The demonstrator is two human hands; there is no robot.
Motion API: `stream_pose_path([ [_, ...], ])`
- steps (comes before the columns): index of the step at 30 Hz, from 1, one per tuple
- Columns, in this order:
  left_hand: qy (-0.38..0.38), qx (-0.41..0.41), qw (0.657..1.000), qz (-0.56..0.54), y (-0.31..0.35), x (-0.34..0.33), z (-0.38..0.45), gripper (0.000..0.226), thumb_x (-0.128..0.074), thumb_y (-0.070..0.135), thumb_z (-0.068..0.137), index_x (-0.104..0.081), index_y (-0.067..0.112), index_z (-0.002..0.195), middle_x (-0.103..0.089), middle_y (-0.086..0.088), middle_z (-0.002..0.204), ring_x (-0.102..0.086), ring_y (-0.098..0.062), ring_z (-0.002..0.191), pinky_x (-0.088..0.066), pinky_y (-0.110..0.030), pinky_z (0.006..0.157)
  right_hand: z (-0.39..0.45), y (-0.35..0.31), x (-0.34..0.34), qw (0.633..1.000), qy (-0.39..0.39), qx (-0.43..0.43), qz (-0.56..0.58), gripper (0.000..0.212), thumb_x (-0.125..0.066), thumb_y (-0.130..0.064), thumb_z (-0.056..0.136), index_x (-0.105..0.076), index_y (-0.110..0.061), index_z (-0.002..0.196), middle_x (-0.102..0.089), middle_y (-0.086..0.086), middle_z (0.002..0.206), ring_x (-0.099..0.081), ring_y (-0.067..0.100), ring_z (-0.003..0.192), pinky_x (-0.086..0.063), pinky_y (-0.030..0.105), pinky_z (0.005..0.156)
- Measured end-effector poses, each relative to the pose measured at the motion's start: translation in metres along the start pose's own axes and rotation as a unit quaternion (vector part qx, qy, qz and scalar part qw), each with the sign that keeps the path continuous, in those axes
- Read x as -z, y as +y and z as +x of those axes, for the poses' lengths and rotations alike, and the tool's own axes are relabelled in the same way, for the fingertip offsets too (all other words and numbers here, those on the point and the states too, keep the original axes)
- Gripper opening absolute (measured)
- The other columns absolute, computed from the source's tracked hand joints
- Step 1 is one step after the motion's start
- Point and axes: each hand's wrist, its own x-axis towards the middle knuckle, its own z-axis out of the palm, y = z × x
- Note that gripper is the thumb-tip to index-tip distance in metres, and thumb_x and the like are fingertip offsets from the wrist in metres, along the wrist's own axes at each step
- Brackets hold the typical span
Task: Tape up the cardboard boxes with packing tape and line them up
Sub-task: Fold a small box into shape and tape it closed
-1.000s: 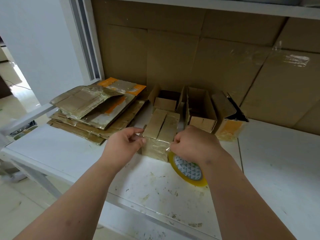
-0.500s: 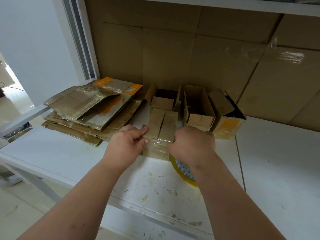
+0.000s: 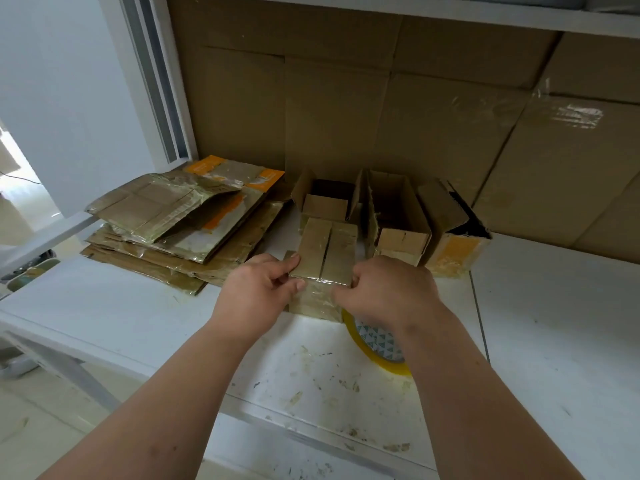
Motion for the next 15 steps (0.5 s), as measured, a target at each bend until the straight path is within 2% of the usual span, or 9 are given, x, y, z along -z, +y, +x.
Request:
stream_pose_path([
  [3, 0.008, -0.011, 1.0, 0.01, 0.001, -0.001, 0.001, 0.042, -0.074, 0.03, 0.086, -0.067, 0.021, 0.127, -0.061, 0.009, 0.088, -0.056, -0.002, 0.077, -0.037, -0.002, 0.065, 0.003, -0.003, -0.003, 1.0, 0.007, -0.012, -0.02, 0.039, -0.043, -0.064, 0.091, -0.054, -0.027, 0.089, -0.053, -0.005, 0.08, -0.054, 0.017, 0.079, -0.043, 0.042, 0.092],
  [7, 0.004, -0.022, 0.999, 0.029, 0.003, -0.001, 0.003, 0.042, -0.074, 0.03, 0.086, -0.067, 0.022, 0.127, -0.061, 0.007, 0.087, -0.056, -0.006, 0.077, -0.037, -0.004, 0.066, 0.004, -0.004, -0.005, 1.0, 0.021, -0.009, -0.016, 0.033, -0.048, -0.058, 0.092, -0.053, -0.026, 0.083, -0.054, -0.004, 0.078, -0.054, 0.017, 0.075, -0.04, 0.039, 0.084],
  [10, 0.005, -0.018, 1.0, 0.023, 0.004, -0.001, 0.001, 0.043, -0.074, 0.029, 0.087, -0.065, 0.026, 0.129, -0.057, 0.012, 0.086, -0.053, 0.0, 0.077, -0.036, -0.004, 0.064, 0.002, -0.003, -0.005, 0.999, 0.032, -0.003, -0.009, 0.032, -0.051, -0.054, 0.091, -0.05, -0.027, 0.074, -0.055, -0.004, 0.075, -0.053, 0.015, 0.07, -0.043, 0.037, 0.082],
  [13, 0.004, -0.01, 1.0, 0.01, 0.003, 0.001, 0.001, 0.041, -0.073, 0.029, 0.088, -0.065, 0.027, 0.128, -0.056, 0.015, 0.085, -0.052, 0.003, 0.076, -0.035, -0.004, 0.064, -0.002, 0.002, 0.0, 1.0, 0.015, 0.006, 0.015, 0.03, -0.054, -0.055, 0.089, -0.061, -0.025, 0.086, -0.06, -0.004, 0.079, -0.057, 0.015, 0.074, -0.049, 0.035, 0.081],
  [15, 0.003, -0.01, 1.0, 0.003, 0.001, 0.002, 0.003, 0.04, -0.072, 0.028, 0.089, -0.066, 0.025, 0.128, -0.055, 0.015, 0.084, -0.053, 0.002, 0.076, -0.035, -0.004, 0.065, -0.006, 0.011, 0.008, 0.995, -0.03, -0.007, 0.096, 0.034, -0.061, -0.054, 0.085, -0.066, -0.026, 0.104, -0.065, -0.006, 0.097, -0.062, 0.017, 0.09, -0.053, 0.034, 0.08],
])
